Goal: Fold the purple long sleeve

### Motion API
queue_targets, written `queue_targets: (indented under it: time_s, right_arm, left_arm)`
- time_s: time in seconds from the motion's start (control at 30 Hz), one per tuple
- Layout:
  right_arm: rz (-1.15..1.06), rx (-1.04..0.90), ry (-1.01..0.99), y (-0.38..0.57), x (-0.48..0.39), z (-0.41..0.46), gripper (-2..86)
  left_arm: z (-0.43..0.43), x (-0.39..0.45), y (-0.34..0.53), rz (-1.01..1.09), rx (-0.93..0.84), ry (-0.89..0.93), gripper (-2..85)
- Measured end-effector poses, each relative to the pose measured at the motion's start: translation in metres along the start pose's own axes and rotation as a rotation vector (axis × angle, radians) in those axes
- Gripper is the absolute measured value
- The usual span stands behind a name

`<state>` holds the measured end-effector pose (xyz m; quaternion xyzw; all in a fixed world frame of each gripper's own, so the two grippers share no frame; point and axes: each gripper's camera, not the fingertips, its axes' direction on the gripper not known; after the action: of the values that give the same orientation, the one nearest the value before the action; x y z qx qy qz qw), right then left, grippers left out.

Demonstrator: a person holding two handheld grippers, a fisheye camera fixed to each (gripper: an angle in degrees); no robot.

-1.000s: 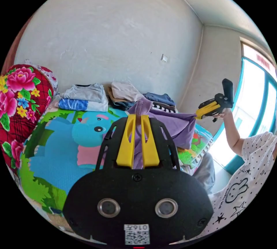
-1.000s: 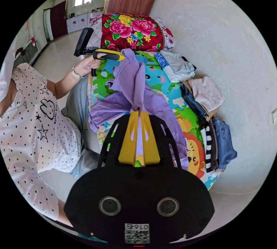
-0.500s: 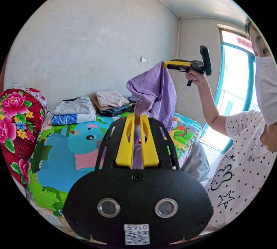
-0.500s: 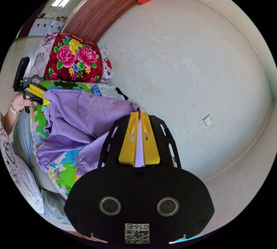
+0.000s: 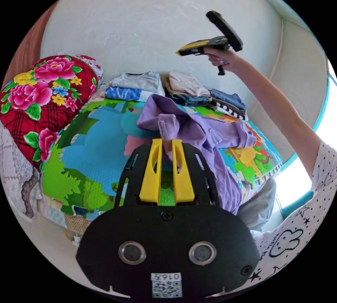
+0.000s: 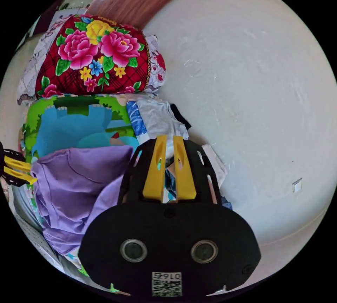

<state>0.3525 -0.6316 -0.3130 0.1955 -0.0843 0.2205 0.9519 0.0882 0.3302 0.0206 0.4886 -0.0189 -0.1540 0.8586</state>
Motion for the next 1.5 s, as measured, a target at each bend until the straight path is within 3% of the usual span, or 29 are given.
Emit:
queue_targets:
  time_s: [0.1,0.2,0.37,0.43,0.63,0.8,1.03,1.1,1.2,1.33,1.5]
  right_arm:
    - [0.118,0.062,-0.16,0.047,0.038,-0.022,7.2]
    - [0.116,0.063,-0.313,0.109,0.051,-0.037,8.7]
    - [0.165,-0.088,-0.665,0.208,0.014,-0.018,15.1]
    - [0.203,-0.132,-0.688,0.229,0.002,-0.005,15.7]
    - [0.297,-0.257,-0.635,0.241,0.002,0.02,8.6]
    - [0.128,-0.271,-0.561,0.213,0.041,-0.027,3.6]
    - [0.031,-0.11,-0.413,0.124,0.134,-0.104,2.8]
    - [0.097,-0.027,-0.304,0.09,0.163,-0.108,3.3]
    - [0.447,0.114,-0.176,0.059,0.225,-0.098,5.6]
    - [0.508,0.136,-0.261,0.077,0.26,-0.104,9.7]
    - [0.456,0.386,-0.228,0.177,0.265,-0.186,10.4]
  left_arm:
    - [0.007,-0.03,0.007,-0.101,-0.029,-0.042,8.2]
    - [0.011,-0.039,0.013,-0.115,-0.003,0.058,11.0]
    - [0.033,-0.005,0.029,-0.008,-0.007,0.078,13.6]
    - [0.044,0.006,0.034,0.02,-0.022,0.098,13.7]
    - [0.078,0.023,0.047,0.06,-0.127,0.144,12.3]
    - [0.083,0.009,0.061,0.029,-0.112,0.183,9.8]
    - [0.098,0.003,0.067,-0.019,-0.152,0.213,8.6]
    - [0.097,0.007,0.068,-0.017,-0.144,0.201,8.3]
    - [0.096,0.018,0.069,0.013,-0.137,0.146,7.6]
    - [0.091,0.035,0.07,0.034,-0.125,0.101,7.7]
    - [0.085,0.06,0.075,0.132,-0.085,0.04,8.1]
